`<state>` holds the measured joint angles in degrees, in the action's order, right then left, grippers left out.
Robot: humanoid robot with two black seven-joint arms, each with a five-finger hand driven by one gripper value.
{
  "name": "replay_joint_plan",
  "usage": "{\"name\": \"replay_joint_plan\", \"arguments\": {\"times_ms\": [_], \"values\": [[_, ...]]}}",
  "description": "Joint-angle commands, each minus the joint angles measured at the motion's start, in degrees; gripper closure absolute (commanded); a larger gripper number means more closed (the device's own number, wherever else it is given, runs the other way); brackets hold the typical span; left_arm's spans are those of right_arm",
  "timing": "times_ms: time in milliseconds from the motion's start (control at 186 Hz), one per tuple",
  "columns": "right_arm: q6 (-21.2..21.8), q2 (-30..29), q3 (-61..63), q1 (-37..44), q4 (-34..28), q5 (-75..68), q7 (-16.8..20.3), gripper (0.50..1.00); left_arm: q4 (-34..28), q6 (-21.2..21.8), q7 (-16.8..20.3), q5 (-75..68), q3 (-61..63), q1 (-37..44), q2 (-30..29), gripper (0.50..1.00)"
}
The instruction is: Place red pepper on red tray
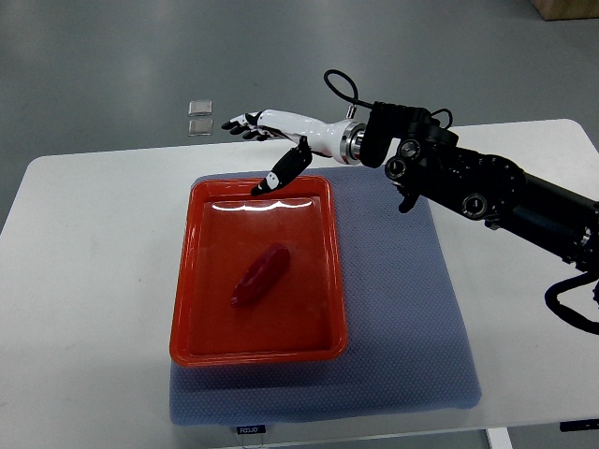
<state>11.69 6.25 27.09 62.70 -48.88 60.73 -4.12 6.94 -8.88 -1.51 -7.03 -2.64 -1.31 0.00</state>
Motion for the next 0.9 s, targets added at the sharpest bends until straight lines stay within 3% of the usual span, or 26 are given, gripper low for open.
{"name": "replay_joint_plan", "arguments": {"times_ms": [0,429,896], "values": [[0.00,1.22,6.31,-1.27,0.45,-4.57,-0.01,0.587,0.00,0.00,0.02,0.00,0.00,0.00,0.00,0.500],[-2.55,0.96,26.52,-10.05,7.74,-24.95,-0.10,0.587,0.00,0.00,0.02,0.00,0.00,0.00,0.00,0.500],[-5.62,1.31,30.74,-14.98,15.13,-55.89,-1.86,0.585,0.00,0.00,0.02,0.00,0.00,0.08,0.00,0.500]]}}
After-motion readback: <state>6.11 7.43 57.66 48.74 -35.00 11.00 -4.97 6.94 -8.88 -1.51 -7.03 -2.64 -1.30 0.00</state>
